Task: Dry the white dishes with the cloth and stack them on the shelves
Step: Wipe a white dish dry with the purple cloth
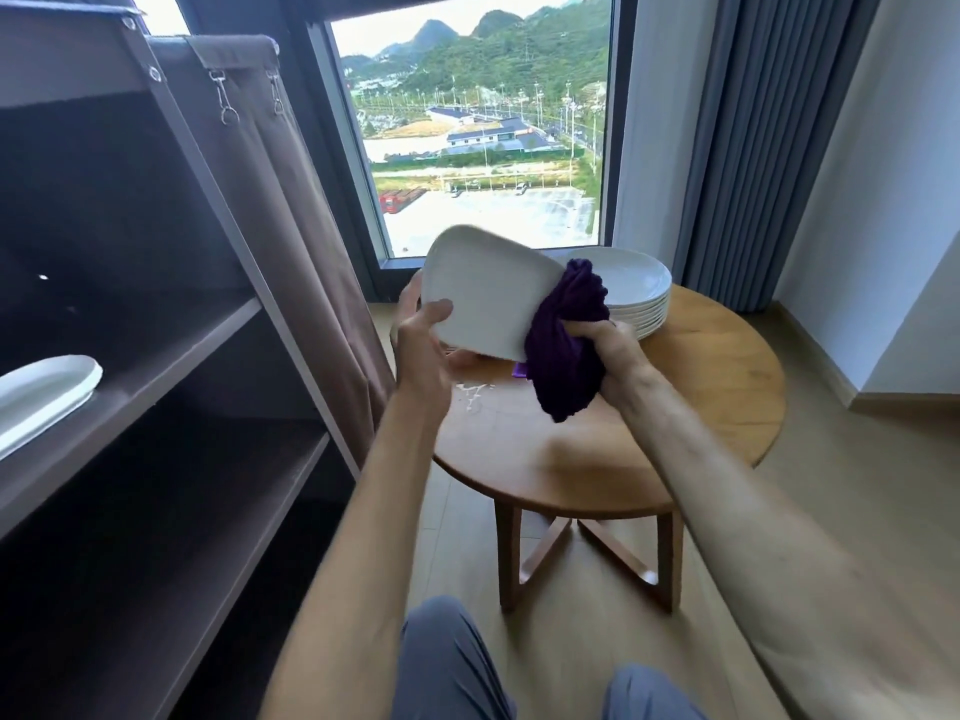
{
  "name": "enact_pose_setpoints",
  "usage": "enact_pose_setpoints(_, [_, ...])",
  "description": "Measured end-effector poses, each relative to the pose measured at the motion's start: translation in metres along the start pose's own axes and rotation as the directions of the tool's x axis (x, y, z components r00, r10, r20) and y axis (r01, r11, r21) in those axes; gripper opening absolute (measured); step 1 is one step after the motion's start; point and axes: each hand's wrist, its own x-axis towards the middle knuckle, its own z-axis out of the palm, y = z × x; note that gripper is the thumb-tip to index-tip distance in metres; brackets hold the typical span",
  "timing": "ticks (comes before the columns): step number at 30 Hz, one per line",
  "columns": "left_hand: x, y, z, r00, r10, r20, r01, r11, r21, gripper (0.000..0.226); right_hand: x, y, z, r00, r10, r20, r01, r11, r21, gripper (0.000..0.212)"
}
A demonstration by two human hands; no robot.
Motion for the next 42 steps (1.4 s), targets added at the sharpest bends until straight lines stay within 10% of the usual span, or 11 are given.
enact_pose_setpoints(6, [-0.016, -0.052, 0.045, 0.942, 0.111, -0.316, -0.053, 0.981, 0.188, 0.049, -0.017, 0.051, 0.024, 0.991, 0.132, 0.001, -0.129, 0.966, 0.223, 0.046])
enact_pose_setpoints(10, [-0.008, -0.038, 0.021, 0.975, 0.197, -0.105, -0.102, 0.811, 0.575, 0.031, -0.012, 0.052, 0.008, 0.997, 0.018, -0.081, -0.010, 0.996, 0.091, 0.036])
enact_pose_setpoints(14, [-0.002, -0.008, 0.007, 0.986, -0.081, 0.144, -0.065, 0.608, 0.791, 0.025, -0.011, 0.047, -0.002, 0.986, -0.015, 0.164, 0.038, 0.990, -0.134, 0.028])
enact_pose_setpoints(20, [-0.016, -0.017, 0.008, 0.995, -0.052, 0.090, 0.022, 0.951, 0.307, 0.033, -0.008, 0.035, 0.018, 1.000, 0.012, 0.023, -0.016, 0.988, 0.152, 0.033])
enact_pose_setpoints(25, [-0.037, -0.061, 0.034, 0.995, 0.005, -0.100, -0.009, 0.999, -0.039, 0.027, -0.019, 0.043, 0.036, 0.992, 0.128, 0.014, -0.126, 0.945, 0.301, 0.044])
enact_pose_setpoints(32, [-0.021, -0.018, 0.003, 0.993, 0.114, -0.044, -0.094, 0.940, 0.327, 0.017, -0.002, 0.018, -0.004, 0.996, -0.046, -0.072, 0.051, 0.996, 0.078, 0.030])
enact_pose_setpoints(37, [-0.002, 0.031, 0.001, 0.983, -0.139, 0.123, 0.016, 0.723, 0.691, 0.034, 0.009, -0.005, -0.027, 0.966, -0.047, 0.253, 0.129, 0.939, -0.319, 0.029])
enact_pose_setpoints(42, [-0.006, 0.021, 0.016, 0.991, -0.131, 0.016, 0.117, 0.931, 0.347, 0.044, 0.002, 0.020, -0.015, 0.999, -0.005, 0.049, 0.006, 1.000, -0.009, 0.034])
